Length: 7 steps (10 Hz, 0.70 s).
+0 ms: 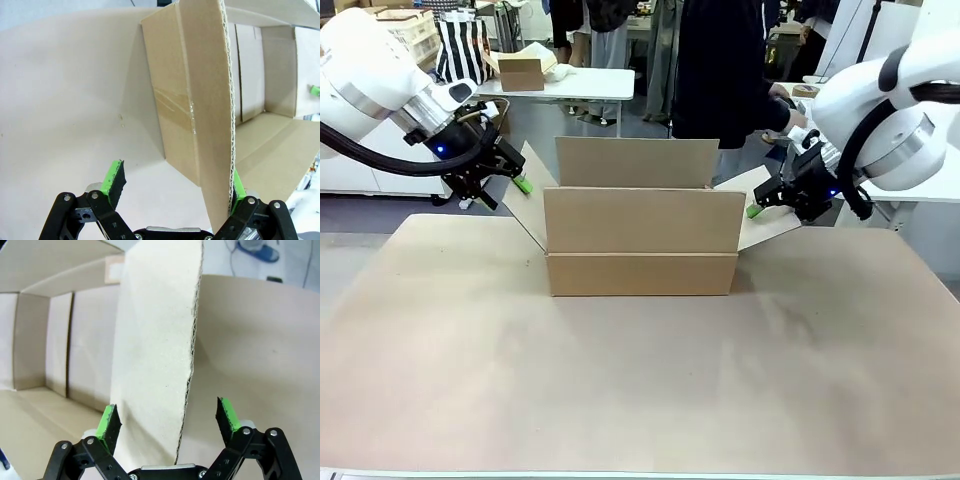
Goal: Pack the gift set into the box.
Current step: Place both hands on the side flaps of the Package Box and spread them outward.
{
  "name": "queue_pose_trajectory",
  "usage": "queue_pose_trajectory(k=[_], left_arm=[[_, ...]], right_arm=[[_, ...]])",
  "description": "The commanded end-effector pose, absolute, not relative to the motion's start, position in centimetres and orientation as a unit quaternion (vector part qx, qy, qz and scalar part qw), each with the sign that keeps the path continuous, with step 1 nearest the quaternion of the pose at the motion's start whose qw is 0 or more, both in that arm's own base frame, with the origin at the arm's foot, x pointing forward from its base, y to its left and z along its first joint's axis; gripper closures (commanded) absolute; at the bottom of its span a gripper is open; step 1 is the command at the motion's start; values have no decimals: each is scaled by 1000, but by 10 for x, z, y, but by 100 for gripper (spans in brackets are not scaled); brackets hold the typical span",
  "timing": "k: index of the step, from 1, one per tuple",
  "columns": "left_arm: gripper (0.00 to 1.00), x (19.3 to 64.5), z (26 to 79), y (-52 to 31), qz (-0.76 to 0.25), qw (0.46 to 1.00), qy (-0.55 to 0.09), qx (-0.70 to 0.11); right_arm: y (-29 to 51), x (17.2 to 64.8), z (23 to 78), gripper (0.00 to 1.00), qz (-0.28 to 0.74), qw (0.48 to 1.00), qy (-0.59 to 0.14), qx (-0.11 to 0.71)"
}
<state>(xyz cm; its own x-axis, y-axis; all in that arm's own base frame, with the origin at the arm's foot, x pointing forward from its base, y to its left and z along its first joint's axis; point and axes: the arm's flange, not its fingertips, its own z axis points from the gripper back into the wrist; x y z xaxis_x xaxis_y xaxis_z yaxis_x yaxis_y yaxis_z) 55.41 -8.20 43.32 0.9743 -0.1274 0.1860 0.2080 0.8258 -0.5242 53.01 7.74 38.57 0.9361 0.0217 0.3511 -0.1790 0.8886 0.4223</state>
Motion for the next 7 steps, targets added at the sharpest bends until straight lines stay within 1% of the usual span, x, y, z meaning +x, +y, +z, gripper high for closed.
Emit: queue_pose_trajectory(k=[1, 7], left_arm=[[0, 552, 436, -82, -83, 955, -70, -276], [0, 552, 436, -82, -83, 955, -70, -276]], right_arm=[[81, 532, 390, 0, 38, 965, -160, 205], [81, 532, 390, 0, 38, 965, -160, 205]])
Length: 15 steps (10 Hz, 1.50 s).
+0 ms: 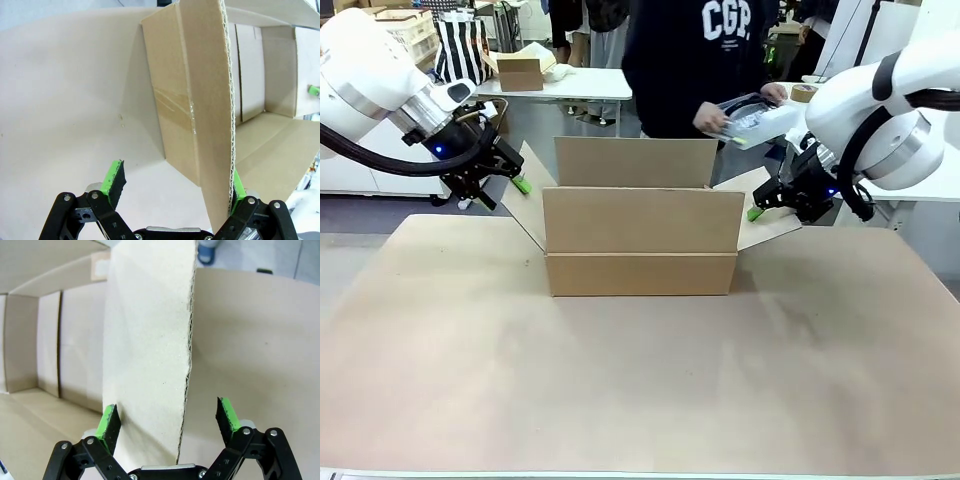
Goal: Pack the gift set into the box.
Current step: Place both hands on the side flaps of the Package Box and spread them outward, then lift both hands away from the flaps of the Package Box.
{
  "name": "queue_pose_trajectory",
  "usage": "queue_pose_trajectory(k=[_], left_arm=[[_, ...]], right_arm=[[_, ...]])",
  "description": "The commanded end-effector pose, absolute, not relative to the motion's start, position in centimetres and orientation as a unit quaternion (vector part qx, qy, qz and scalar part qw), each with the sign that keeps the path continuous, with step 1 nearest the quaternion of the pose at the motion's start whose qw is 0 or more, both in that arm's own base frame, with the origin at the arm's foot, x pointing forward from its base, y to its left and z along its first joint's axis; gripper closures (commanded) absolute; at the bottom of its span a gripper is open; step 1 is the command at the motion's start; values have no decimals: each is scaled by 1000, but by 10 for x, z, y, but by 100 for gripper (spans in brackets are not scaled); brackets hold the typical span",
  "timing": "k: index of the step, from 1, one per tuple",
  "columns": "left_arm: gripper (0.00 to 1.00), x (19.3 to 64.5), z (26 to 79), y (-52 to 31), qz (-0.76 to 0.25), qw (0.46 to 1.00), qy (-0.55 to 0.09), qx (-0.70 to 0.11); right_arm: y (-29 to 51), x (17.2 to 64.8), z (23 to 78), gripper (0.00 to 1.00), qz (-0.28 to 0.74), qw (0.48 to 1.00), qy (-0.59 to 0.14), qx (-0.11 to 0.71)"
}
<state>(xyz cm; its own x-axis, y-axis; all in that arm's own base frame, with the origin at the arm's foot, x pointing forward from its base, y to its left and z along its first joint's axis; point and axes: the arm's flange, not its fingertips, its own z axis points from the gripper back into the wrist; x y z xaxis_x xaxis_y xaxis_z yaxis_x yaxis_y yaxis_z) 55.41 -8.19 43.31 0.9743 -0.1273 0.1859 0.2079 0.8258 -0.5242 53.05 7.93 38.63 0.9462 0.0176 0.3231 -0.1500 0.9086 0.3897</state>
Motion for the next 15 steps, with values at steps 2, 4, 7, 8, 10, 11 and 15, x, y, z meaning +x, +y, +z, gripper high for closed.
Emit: queue_pose_trajectory(k=[2, 4, 7, 8, 10, 11, 15], left_arm=[[0, 552, 436, -82, -83, 955, -70, -276], [0, 552, 436, -82, -83, 955, -70, -276], [0, 552, 436, -82, -83, 955, -70, -276], [0, 552, 436, -82, -83, 955, -70, -276], [0, 552, 436, -82, -83, 955, -70, -276], [0, 552, 436, -82, -83, 955, -70, -276], [0, 552, 436, -82, -83, 955, -70, -276]], right_arm=[[81, 532, 390, 0, 38, 965, -160, 205], [81, 532, 390, 0, 38, 965, -160, 205], [81, 532, 390, 0, 38, 965, -160, 205], [81, 532, 390, 0, 38, 965, -160, 205], [81, 532, 390, 0, 38, 965, -160, 205], [81, 532, 390, 0, 38, 965, -160, 205], [81, 532, 390, 0, 38, 965, -160, 205]])
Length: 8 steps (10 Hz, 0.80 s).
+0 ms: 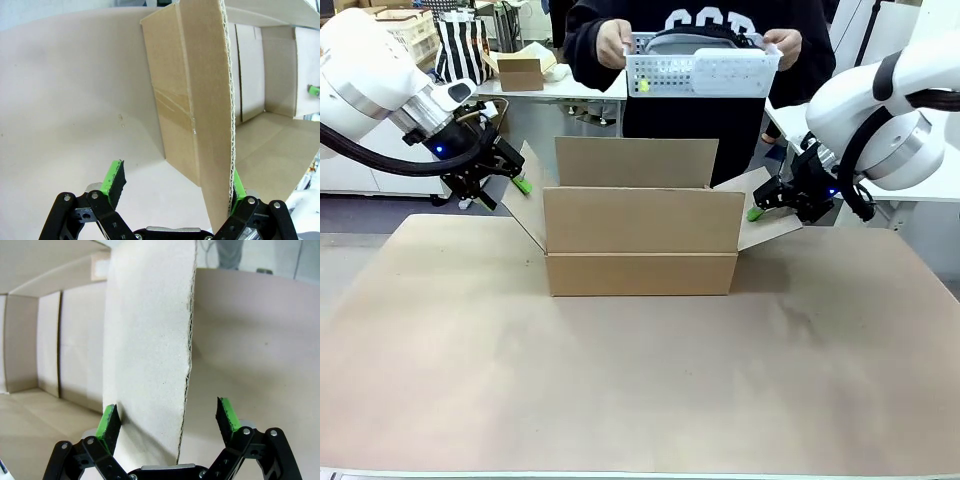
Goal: Pack the gift set into the box.
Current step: Lift both hands away from the flaps of the Package Box.
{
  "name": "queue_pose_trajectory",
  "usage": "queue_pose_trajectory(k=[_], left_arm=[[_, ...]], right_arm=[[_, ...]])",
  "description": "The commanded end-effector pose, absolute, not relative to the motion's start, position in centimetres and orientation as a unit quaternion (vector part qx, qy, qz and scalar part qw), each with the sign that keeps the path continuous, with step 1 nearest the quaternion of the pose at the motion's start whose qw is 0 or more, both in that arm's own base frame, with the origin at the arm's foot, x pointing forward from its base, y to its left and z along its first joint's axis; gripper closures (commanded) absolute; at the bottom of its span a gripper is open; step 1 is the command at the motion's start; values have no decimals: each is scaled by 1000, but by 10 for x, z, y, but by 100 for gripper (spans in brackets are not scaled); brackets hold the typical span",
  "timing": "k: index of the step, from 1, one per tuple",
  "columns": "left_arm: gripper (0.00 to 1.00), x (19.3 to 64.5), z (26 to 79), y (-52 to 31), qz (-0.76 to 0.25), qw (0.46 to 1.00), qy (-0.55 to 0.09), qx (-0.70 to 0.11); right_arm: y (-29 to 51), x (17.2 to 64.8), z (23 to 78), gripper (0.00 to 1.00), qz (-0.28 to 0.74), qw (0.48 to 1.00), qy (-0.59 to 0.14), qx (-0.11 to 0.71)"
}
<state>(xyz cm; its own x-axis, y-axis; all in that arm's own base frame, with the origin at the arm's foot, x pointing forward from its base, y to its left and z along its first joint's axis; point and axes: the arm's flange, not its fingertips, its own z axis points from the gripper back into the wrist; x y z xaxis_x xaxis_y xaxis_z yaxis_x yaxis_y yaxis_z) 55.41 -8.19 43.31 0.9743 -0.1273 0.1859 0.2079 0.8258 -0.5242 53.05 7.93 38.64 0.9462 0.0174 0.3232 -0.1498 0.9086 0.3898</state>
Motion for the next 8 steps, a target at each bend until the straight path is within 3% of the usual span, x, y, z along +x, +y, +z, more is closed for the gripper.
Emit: queue_pose_trajectory(k=[1, 8], left_arm=[[0, 552, 436, -82, -83, 955, -70, -276], [0, 552, 436, -82, -83, 955, -70, -276]], right_arm=[[81, 532, 390, 0, 38, 965, -160, 205], [81, 532, 390, 0, 38, 965, -160, 205]])
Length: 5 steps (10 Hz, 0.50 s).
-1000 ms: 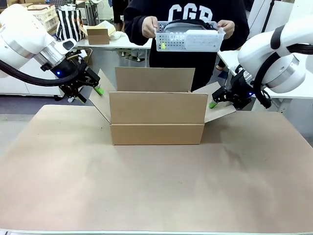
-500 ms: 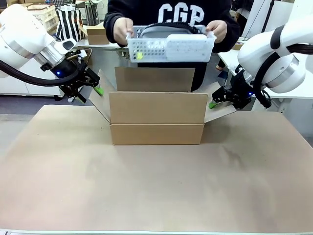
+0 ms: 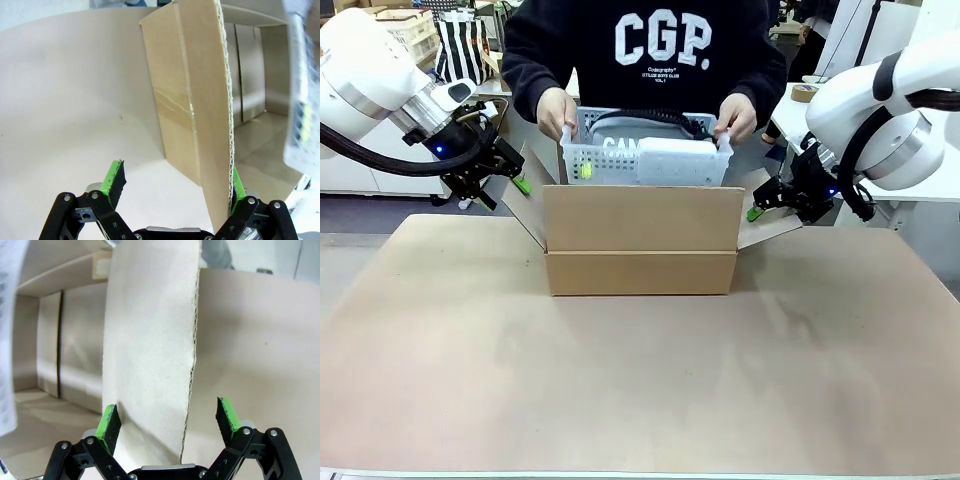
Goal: Pack the gift set into the box.
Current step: Lift both hands away from the flaps of the Package Box.
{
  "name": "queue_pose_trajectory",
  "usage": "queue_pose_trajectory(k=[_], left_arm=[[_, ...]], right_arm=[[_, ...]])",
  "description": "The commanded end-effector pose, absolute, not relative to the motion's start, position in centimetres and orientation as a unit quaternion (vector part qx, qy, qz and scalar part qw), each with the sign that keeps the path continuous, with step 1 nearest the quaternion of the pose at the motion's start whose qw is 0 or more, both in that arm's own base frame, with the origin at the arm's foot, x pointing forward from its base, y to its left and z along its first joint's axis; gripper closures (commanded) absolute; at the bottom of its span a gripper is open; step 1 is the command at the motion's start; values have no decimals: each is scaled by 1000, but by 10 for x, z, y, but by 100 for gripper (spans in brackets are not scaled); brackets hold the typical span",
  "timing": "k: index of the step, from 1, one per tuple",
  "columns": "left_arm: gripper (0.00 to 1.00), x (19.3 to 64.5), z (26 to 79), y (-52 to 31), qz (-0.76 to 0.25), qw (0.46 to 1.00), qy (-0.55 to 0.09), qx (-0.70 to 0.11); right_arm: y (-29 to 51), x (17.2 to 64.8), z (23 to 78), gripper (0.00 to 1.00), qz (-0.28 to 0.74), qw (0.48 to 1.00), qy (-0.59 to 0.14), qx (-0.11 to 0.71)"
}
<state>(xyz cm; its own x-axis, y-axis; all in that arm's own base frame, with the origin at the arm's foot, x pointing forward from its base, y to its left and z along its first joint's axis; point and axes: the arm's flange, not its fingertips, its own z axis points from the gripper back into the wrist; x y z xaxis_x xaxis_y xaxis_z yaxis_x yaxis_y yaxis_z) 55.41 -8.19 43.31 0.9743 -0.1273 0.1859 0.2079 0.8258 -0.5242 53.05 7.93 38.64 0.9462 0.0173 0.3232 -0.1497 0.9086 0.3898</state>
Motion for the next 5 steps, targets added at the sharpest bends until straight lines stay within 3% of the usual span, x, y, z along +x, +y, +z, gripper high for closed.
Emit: queue_pose_trajectory(k=[1, 5], left_arm=[[0, 552, 436, -82, -83, 955, -70, -276], [0, 552, 436, -82, -83, 955, -70, -276]], right_arm=[[81, 532, 390, 0, 38, 965, -160, 205], [81, 532, 390, 0, 38, 965, -160, 205]])
